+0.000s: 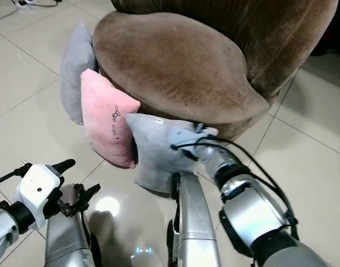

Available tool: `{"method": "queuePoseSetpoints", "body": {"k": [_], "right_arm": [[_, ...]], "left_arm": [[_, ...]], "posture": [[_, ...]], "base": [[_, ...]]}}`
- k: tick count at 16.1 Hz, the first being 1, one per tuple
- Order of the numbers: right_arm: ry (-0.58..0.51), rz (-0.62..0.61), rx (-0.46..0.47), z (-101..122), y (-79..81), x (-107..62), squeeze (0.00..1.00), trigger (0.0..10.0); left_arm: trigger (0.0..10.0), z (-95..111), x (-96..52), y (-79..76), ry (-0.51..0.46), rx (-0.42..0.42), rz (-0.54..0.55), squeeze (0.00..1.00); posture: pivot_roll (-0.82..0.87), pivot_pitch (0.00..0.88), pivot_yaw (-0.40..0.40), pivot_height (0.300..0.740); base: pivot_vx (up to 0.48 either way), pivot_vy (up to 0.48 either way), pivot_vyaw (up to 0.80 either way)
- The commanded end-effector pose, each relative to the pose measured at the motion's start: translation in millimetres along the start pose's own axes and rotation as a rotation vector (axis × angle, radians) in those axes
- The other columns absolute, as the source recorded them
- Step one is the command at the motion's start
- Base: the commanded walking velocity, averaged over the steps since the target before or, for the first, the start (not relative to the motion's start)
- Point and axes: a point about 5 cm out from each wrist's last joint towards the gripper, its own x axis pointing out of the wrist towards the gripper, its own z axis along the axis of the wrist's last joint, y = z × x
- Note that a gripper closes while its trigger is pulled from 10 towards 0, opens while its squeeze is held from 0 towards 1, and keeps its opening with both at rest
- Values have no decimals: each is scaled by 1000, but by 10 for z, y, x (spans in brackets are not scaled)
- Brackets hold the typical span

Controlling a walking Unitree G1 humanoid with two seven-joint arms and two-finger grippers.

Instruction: Move the pillow to the sofa from floor

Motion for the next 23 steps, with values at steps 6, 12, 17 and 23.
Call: {"method": "queuePoseSetpoints", "body": {"k": [6,12,17,23], "right_arm": [[-13,93,-23,-9,199,11,0,0],[24,115,-23,-129,284,-5,0,0],[32,117,-31,-177,324,-13,0,0],[23,135,-45,-152,395,-7,0,0]], "left_arm": [[10000,-42,-49,-126,43,-12,-64,373],[10000,-122,-26,-174,76,-25,-112,380],[10000,-148,16,-217,75,-52,-128,388],[10000,-171,37,-205,77,-64,-125,388]], "posture": [[0,250,-114,481],[-16,210,-102,481],[-15,177,-91,481],[-10,148,-82,481]], "base": [[0,0,0],[0,0,0],[0,0,0],[0,0,0]]}}
